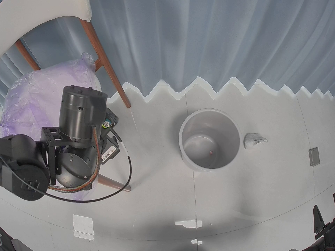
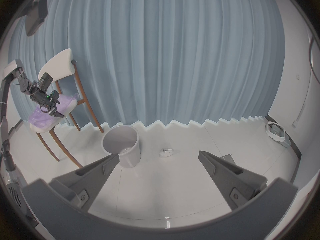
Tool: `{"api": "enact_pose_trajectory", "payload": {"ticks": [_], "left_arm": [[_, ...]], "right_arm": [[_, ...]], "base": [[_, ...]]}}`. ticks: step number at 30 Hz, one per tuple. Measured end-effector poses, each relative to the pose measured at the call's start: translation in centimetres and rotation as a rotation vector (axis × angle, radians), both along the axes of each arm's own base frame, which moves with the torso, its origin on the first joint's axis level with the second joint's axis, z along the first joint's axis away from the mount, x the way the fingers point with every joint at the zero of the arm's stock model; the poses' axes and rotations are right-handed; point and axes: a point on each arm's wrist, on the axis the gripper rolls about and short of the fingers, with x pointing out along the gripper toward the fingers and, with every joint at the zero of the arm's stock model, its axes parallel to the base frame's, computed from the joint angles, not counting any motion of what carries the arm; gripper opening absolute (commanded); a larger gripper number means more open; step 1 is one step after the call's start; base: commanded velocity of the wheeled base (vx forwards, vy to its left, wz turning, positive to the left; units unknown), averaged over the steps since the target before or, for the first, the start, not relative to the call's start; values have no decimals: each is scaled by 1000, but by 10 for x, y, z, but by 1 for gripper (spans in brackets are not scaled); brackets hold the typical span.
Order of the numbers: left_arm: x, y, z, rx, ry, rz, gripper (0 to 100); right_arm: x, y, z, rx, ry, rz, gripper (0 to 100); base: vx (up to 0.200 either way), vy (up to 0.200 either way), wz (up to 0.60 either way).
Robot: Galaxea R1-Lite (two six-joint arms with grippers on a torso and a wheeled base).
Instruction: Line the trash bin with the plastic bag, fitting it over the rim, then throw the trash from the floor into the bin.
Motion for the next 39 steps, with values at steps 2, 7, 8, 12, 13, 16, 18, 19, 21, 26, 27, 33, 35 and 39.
{"api": "enact_pose_trajectory", "payload": {"ticks": [2, 7, 8, 12, 13, 16, 18, 19, 21, 26, 27, 33, 35, 39], "left_arm": [[4, 1, -2, 9, 2, 7, 100], [15, 5, 0, 24, -38, 28, 100], [17, 6, 1, 22, -45, 31, 100], [23, 9, -1, 22, -53, 47, 100], [25, 10, -1, 23, -53, 52, 100], [28, 14, -3, 23, -50, 65, 100], [29, 14, -3, 22, -50, 67, 0], [29, 15, -3, 22, -50, 69, 0], [30, 15, -3, 22, -49, 72, 0], [29, 18, -8, 23, -37, 74, 0], [29, 19, -9, 25, -33, 75, 0], [27, 27, -6, 6, -37, 72, 0], [25, 28, -1, -13, -48, 59, 0], [21, 31, 17, -83, -99, 39, 0]], "right_arm": [[0, 0, 0, 0, 0, 0, 100], [0, 0, 0, 0, 0, 0, 100], [0, 0, 0, 0, 0, 0, 100], [0, 0, 0, 0, 0, 0, 100], [0, 0, 0, 0, 0, 0, 100], [0, 0, 0, 0, 0, 0, 100], [0, 0, 0, 0, 0, 0, 100], [0, 0, 0, 0, 0, 0, 100], [0, 0, 0, 0, 0, 0, 100], [0, 0, 0, 0, 0, 0, 100], [0, 0, 0, 0, 0, 0, 100], [0, 0, 0, 0, 0, 0, 100], [0, 0, 0, 0, 0, 0, 100], [0, 0, 0, 0, 0, 0, 100]], "base": [[0, 0, 0], [0, 0, 0], [0, 0, 0], [0, 0, 0], [0, 0, 0], [0, 0, 0], [0, 0, 0], [0, 0, 0], [0, 0, 0], [0, 0, 0], [0, 0, 0], [0, 0, 0], [0, 0, 0], [0, 0, 0]]}}
